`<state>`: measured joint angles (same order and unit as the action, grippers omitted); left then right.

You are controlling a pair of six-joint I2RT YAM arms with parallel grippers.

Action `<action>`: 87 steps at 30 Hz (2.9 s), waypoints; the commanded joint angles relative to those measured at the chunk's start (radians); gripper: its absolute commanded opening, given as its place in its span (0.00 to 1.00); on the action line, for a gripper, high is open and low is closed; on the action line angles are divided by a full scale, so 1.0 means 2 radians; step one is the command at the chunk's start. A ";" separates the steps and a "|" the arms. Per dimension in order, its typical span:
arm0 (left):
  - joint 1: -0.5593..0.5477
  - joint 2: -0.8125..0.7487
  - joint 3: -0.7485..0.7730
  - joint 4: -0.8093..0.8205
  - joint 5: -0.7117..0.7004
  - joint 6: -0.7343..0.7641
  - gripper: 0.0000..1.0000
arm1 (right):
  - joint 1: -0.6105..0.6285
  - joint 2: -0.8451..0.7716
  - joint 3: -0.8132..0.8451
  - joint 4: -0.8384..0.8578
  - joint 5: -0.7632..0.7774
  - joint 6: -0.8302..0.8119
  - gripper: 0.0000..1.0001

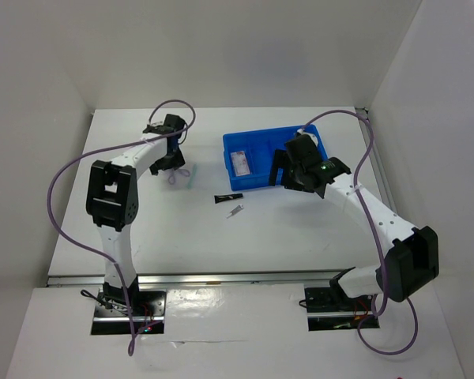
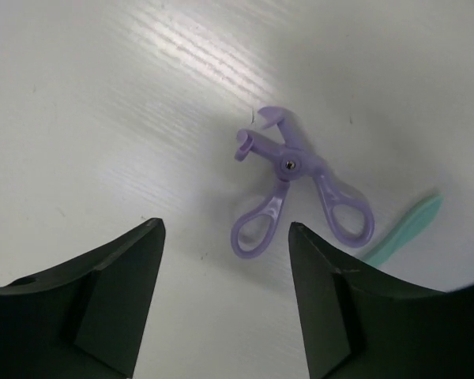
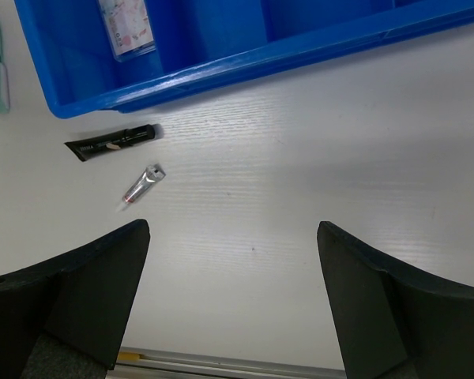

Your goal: Organize the makeup

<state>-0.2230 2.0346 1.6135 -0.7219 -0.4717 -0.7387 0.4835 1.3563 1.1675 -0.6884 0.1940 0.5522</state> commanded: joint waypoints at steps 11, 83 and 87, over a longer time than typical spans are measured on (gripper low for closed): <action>0.007 0.060 0.010 0.038 0.059 0.089 0.71 | -0.002 -0.007 -0.002 0.011 0.000 0.004 0.94; -0.200 0.183 0.385 0.102 0.263 0.204 0.72 | -0.007 -0.235 -0.056 -0.068 0.151 0.138 0.94; -0.200 0.138 0.358 0.106 0.258 0.204 0.64 | -0.007 -0.229 -0.056 -0.063 0.142 0.138 0.94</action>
<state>-0.6197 2.4287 2.3394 -0.5510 0.0391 -0.3424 0.4747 0.8940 1.0580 -0.8051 0.4751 0.8146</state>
